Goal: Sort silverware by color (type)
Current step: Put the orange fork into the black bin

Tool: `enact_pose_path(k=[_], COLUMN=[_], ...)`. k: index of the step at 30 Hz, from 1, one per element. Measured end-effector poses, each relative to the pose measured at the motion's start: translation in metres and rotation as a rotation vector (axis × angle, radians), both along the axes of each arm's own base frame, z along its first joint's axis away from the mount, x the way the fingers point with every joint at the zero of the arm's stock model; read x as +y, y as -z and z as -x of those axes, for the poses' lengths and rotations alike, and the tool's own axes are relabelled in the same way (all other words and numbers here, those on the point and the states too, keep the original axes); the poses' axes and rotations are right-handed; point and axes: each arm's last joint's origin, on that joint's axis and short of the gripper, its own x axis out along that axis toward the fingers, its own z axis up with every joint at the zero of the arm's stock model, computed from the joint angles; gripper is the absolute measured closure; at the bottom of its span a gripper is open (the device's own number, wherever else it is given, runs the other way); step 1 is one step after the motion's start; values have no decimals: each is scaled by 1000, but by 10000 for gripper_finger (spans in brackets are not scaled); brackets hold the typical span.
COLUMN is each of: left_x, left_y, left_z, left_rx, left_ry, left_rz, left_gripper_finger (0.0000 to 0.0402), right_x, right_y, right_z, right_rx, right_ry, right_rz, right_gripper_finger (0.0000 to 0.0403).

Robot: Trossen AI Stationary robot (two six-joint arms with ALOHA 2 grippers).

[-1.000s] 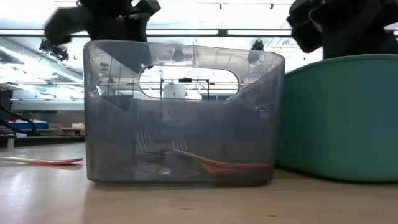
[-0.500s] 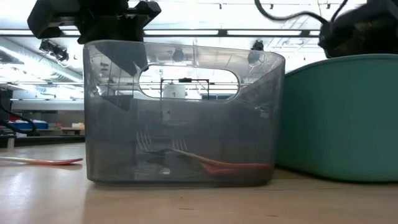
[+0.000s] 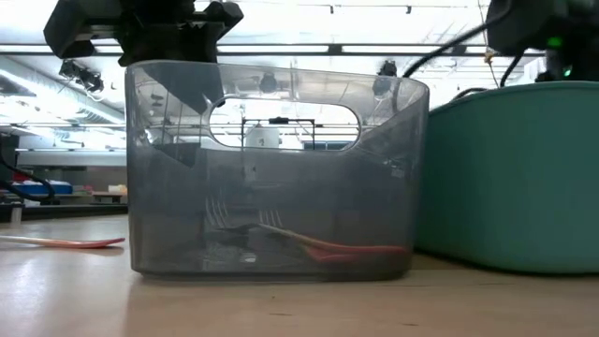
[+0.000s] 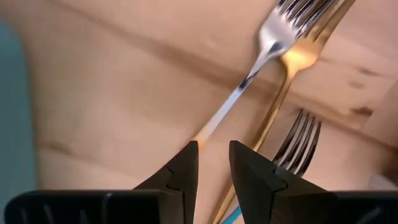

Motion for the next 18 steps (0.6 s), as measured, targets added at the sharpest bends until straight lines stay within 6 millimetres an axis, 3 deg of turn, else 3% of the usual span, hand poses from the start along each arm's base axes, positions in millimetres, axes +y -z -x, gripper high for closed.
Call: enact_pose_path(k=[18], left_x=[0], left_y=[0], left_z=[0], left_rx=[5], left_ry=[0], left_rz=[-3], left_gripper_finger=[283], right_x=[-38], right_y=[26], right_z=[1], right_rx=[-42], right_ry=[27], right_rz=[23], right_gripper_finger=[302])
